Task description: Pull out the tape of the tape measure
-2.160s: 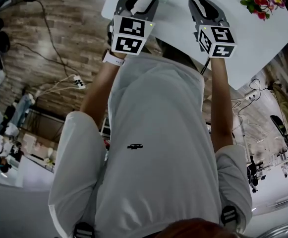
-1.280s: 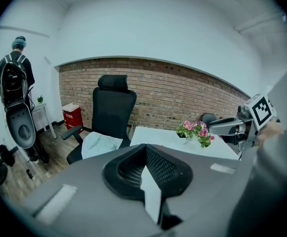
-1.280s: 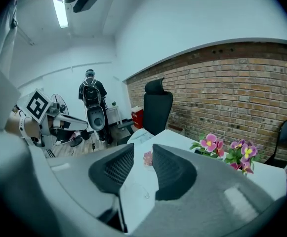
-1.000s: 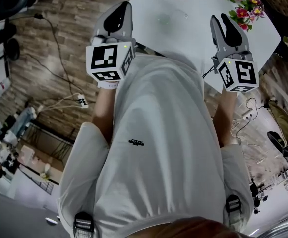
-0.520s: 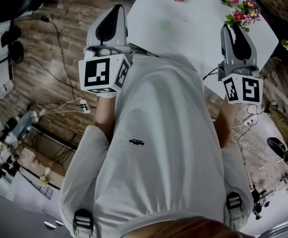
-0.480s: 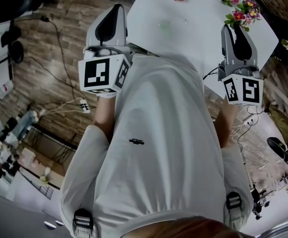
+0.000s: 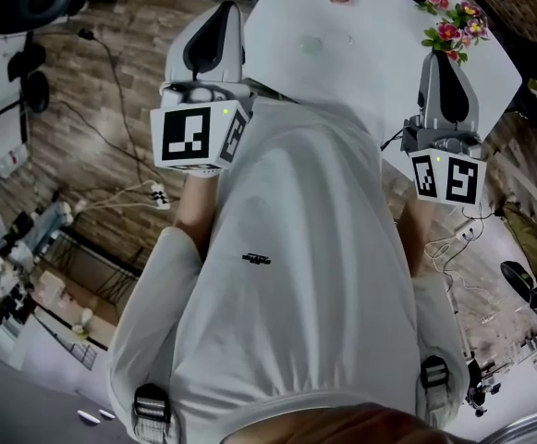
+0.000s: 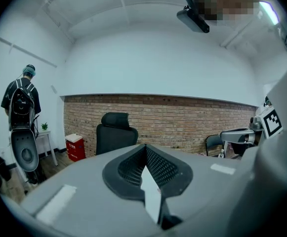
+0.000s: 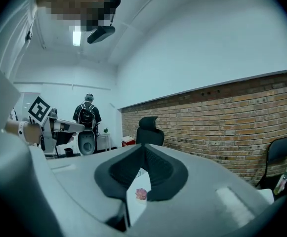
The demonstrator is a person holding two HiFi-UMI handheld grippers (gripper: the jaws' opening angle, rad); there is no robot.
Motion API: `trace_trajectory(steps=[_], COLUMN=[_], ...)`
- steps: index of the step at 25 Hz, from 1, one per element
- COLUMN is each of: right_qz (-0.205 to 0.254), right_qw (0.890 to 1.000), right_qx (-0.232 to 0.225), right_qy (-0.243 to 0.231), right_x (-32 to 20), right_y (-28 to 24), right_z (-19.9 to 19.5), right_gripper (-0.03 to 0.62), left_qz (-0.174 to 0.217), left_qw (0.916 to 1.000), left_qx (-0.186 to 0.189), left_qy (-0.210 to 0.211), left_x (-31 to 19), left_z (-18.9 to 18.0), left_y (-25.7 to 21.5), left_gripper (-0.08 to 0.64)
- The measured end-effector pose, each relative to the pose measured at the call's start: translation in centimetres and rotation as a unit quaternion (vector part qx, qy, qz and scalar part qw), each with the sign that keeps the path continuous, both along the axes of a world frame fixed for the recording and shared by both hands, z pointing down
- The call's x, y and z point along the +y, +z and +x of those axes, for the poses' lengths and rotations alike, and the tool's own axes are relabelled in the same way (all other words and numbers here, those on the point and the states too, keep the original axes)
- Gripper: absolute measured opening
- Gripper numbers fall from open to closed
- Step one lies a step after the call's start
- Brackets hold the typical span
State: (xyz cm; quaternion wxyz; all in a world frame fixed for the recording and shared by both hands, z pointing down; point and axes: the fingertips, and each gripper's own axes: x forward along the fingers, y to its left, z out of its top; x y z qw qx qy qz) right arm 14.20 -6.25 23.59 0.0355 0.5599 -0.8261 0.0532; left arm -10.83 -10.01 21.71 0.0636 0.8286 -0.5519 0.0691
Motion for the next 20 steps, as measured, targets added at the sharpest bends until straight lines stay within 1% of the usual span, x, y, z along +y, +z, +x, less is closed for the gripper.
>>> trace_trajectory(steps=[2,9,14,20], right_qz=[0.004,0.003,-0.001,-0.014], right_qw=[1.0,1.0,1.0,1.0], right_qx=[-0.001,0.008,0.009,-0.001], right_qy=[0.002,0.012,0.0,-0.017], right_x=[0.0,0.0,-0.1,0.8], right_y=[-0.1,0.0,-0.5,-0.6], right_z=[-0.1,-0.2,-1.0,-2.1], right_gripper=[0.003,0.002,0.002,0.002], left_qz=[0.004,0.01,0.01,0.005], left_qw=[1.0,0.9999,0.9998,0.9999], left_qx=[-0.001,-0.002,0.004,0.012], left_qy=[0.001,0.014,0.014,0.009], left_x=[0.2,0.8,1.1,1.5], left_z=[0.0,0.6,0.6,0.2], left_y=[-0.3,-0.7,-1.0,-0.8], left_gripper=[0.018,0.018,0.018,0.018])
